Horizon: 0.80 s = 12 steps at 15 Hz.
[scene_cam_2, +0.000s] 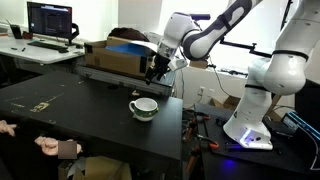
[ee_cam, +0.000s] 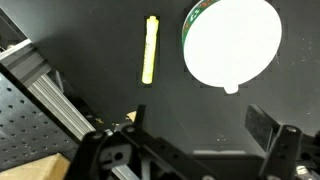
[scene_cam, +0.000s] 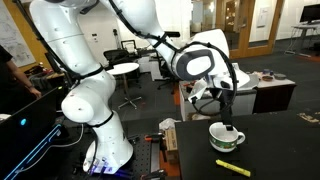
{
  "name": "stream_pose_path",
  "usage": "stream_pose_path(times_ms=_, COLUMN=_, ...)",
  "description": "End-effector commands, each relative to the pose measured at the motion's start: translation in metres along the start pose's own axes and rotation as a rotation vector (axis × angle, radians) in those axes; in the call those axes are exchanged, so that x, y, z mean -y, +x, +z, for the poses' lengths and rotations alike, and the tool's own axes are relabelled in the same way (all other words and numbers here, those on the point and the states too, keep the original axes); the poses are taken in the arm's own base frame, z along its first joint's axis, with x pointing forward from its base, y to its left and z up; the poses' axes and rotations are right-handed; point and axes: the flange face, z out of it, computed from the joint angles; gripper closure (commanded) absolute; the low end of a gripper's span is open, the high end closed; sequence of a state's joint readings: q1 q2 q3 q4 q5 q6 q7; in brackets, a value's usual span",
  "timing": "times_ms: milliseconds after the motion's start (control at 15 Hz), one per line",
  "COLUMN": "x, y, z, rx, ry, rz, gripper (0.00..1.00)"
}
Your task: Put the yellow sharpie on the table
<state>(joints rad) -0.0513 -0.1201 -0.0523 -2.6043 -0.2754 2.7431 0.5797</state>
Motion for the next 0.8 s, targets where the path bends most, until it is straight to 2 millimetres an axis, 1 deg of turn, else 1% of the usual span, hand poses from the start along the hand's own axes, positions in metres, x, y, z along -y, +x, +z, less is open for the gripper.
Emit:
stream_pose_path(times_ms=0, x=0.008, y=-0.023, z=-0.023, rx=-0.031, ry=0.058, rz=-0.125, gripper=0.00)
stream_pose_path(times_ms=333, x=0.021, y=-0.037, z=-0.038, rx=-0.035, ry=0.105, rz=-0.224, gripper=0.00)
stream_pose_path(times_ms=400, x=0.021, y=-0.027, z=-0.029, rx=-0.017, ry=0.083, rz=-0.195, gripper=0.00)
stream_pose_path(times_ms=733, x=0.023, y=-0.032, z=-0.033, rx=-0.022, ry=0.088, rz=-0.212, gripper=0.00)
